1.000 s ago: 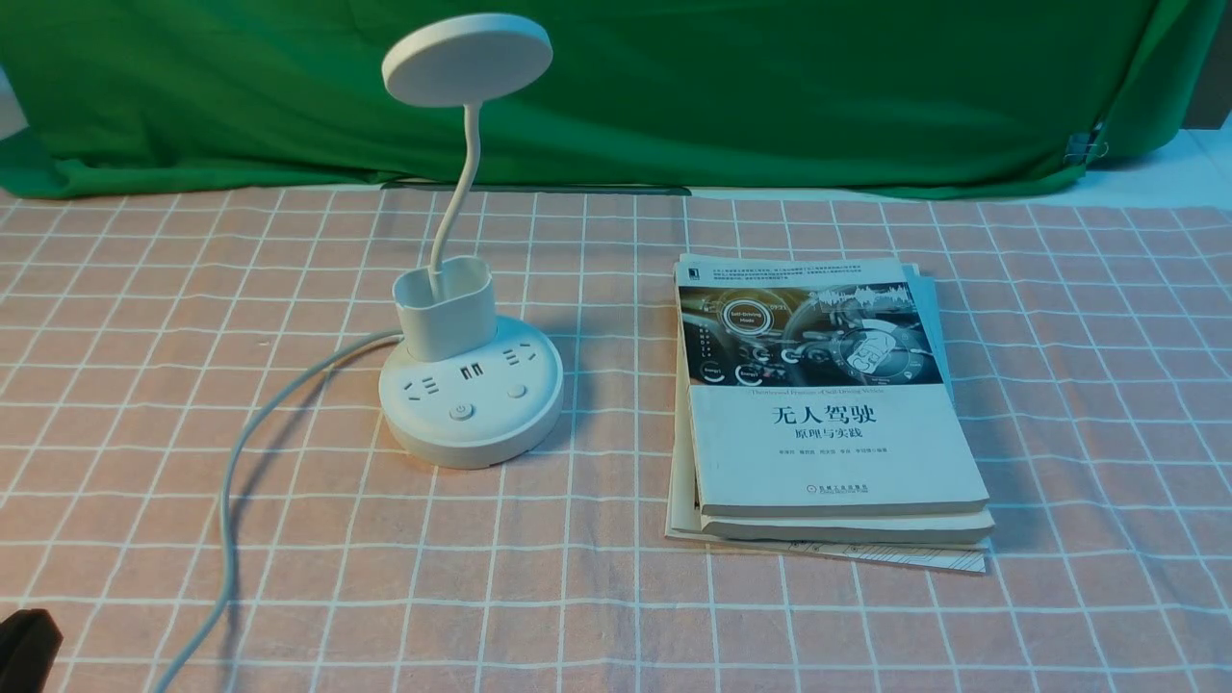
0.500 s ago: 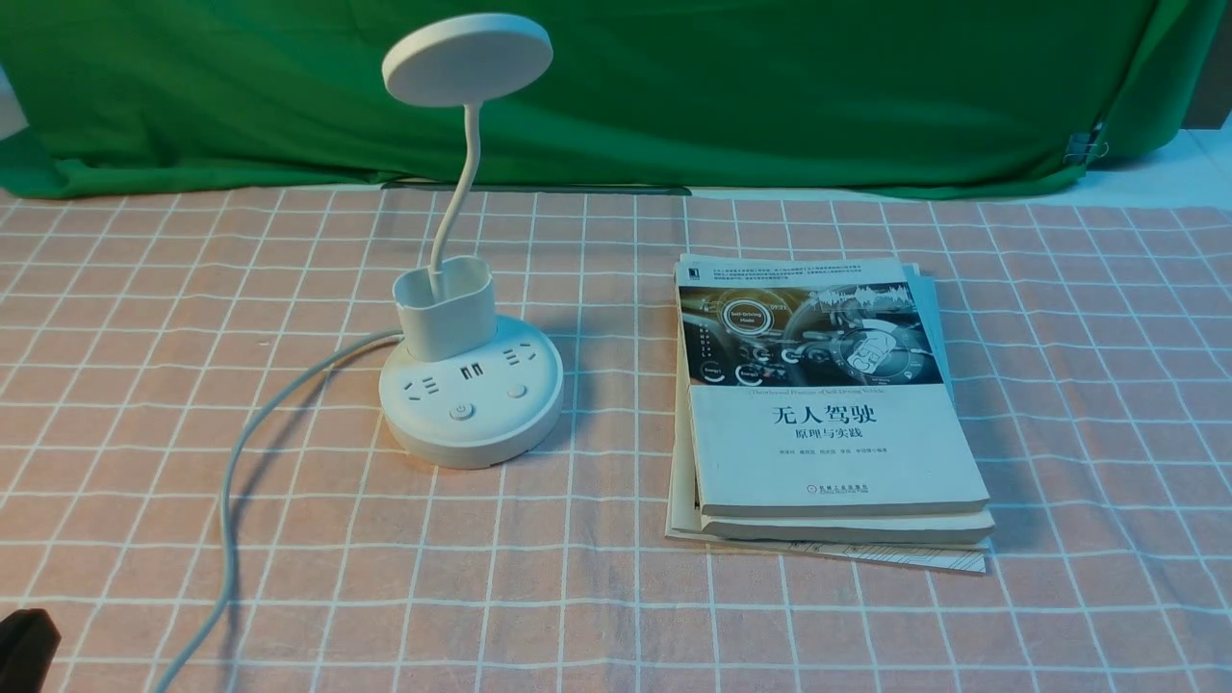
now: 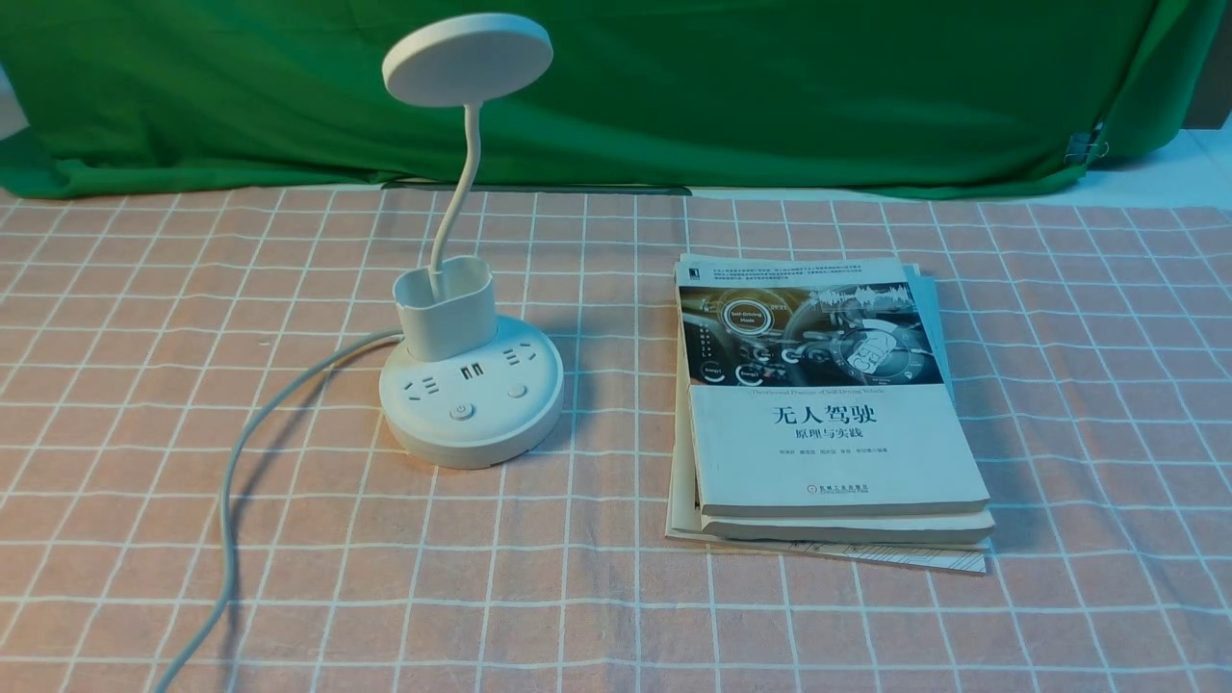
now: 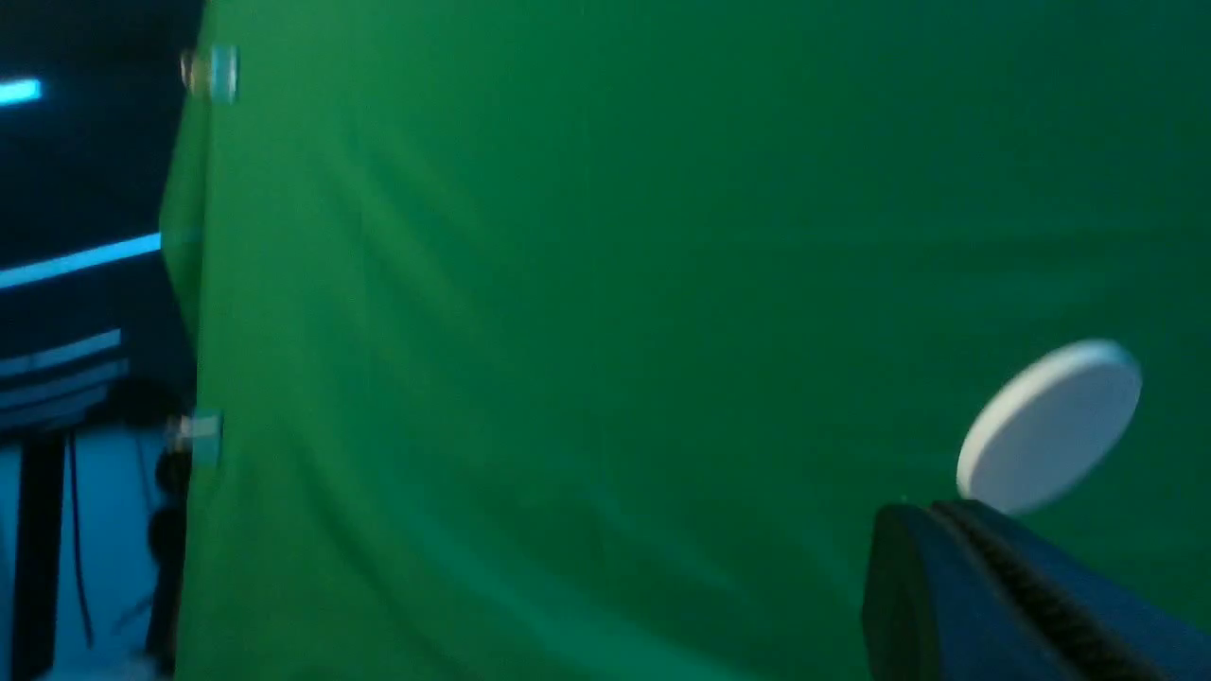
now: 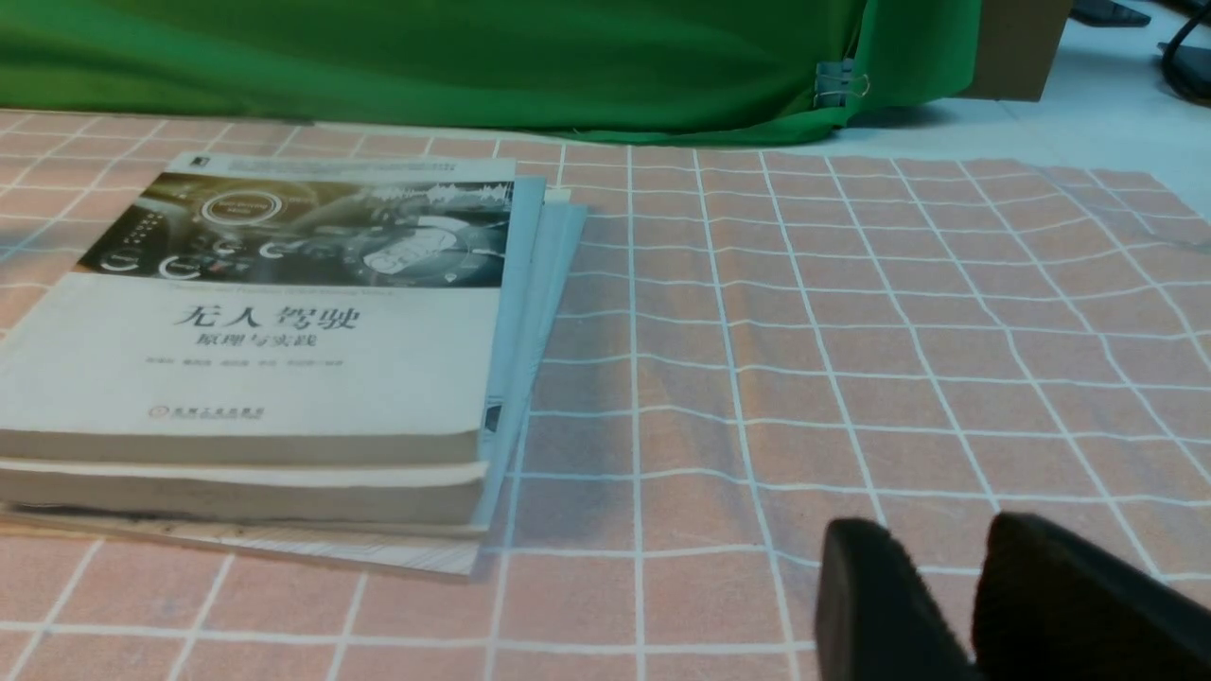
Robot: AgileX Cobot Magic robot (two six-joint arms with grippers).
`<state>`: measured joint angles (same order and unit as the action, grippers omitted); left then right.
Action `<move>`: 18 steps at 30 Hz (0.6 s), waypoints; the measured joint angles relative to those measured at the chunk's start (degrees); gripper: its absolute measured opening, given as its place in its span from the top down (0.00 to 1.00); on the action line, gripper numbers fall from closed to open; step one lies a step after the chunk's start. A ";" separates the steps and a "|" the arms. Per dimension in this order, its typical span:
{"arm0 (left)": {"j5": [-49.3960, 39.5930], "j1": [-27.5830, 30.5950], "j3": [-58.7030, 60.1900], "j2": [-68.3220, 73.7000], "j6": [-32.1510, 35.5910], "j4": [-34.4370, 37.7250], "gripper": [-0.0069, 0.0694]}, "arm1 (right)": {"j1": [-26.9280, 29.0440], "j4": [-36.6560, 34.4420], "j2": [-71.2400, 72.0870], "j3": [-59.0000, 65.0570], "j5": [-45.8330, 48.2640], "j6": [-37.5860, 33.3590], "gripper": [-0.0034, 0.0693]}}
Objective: Turn on the table lamp on the pink coffee tablecloth with your hand.
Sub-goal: 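Press the power button on the lamp base to turn the lamp on with the left gripper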
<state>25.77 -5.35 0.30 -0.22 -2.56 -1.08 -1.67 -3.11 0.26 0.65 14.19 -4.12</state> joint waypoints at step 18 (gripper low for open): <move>-40.50 0.00 -29.38 17.77 -15.33 -3.91 0.91 | 0.00 0.00 0.00 0.00 0.00 -0.07 0.63</move>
<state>-14.73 -5.35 -29.08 17.55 -17.89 -4.99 -1.67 -3.11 0.26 0.65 14.19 -4.19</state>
